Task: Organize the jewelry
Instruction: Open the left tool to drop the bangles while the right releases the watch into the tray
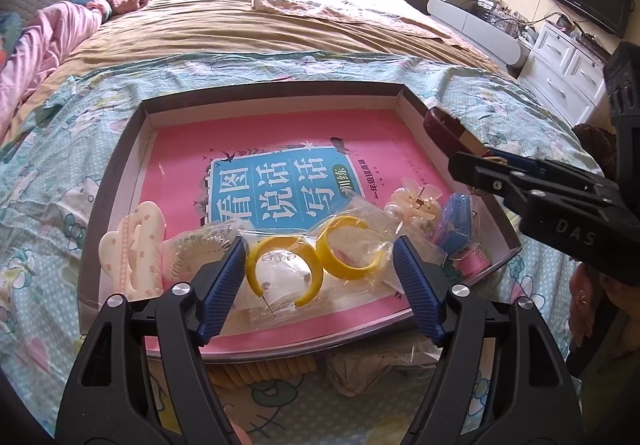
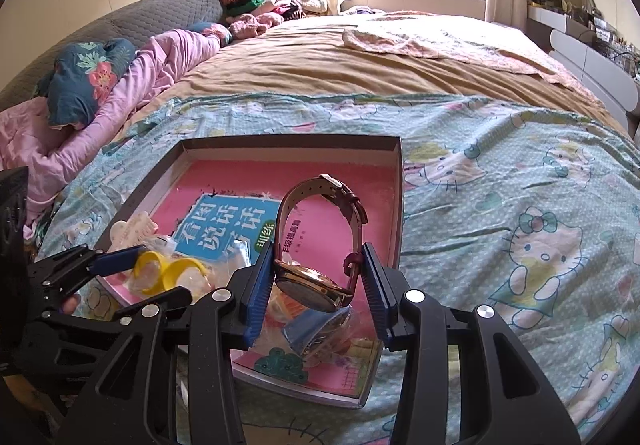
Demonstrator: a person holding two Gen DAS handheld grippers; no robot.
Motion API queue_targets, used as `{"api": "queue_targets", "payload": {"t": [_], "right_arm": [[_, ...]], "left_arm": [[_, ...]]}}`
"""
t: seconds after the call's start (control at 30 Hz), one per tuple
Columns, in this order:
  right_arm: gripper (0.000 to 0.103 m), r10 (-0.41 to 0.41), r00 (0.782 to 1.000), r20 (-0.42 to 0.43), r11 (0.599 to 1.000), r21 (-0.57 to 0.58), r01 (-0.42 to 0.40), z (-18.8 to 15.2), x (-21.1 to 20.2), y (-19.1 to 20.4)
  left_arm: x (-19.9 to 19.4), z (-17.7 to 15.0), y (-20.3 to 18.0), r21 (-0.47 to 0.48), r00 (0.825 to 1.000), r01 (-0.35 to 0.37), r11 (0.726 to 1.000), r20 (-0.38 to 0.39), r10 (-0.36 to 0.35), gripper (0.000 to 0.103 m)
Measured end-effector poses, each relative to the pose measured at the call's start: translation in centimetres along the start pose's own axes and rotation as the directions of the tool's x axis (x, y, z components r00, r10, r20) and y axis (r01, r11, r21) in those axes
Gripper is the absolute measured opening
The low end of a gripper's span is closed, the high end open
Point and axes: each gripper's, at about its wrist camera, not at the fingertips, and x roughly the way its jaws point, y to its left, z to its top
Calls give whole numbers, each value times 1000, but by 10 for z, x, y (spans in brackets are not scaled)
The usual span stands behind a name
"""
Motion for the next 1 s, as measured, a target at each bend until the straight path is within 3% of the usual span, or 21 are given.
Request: {"api": "queue_targets", "payload": {"t": [1.0], "right_arm": [[47,23,997,-76,999,36,-20,-4,21,-2]], "left_arm": [[-30,-1,17,-41,998,-14,999,60,17,79]]}}
